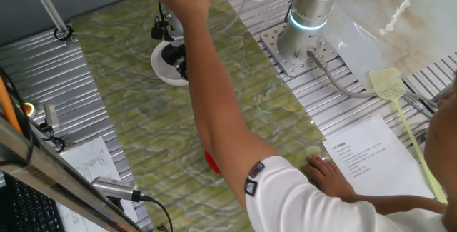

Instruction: Scoop water with a large spoon from one bowl to another

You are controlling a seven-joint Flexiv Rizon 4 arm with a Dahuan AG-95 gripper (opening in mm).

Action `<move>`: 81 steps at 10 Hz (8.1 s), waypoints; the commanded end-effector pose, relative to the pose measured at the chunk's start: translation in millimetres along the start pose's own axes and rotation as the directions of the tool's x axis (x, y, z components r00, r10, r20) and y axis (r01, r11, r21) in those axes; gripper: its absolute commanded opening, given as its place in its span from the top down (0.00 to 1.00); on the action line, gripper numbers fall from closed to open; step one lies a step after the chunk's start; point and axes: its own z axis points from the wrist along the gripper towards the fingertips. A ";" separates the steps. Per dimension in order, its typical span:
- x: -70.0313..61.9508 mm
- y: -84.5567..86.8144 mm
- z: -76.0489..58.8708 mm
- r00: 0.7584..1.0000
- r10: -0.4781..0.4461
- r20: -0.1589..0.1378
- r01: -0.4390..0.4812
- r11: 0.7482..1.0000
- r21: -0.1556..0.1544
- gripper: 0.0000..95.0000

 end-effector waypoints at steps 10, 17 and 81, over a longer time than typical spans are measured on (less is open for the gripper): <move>-10.0 4.6 -64.7 0.997 0.030 0.077 -0.029 0.999 -0.016 1.00; -10.8 3.5 -63.0 0.997 0.033 0.076 -0.033 0.999 -0.007 1.00; -12.9 20.5 -38.4 0.977 -0.097 0.189 0.121 0.985 -0.119 1.00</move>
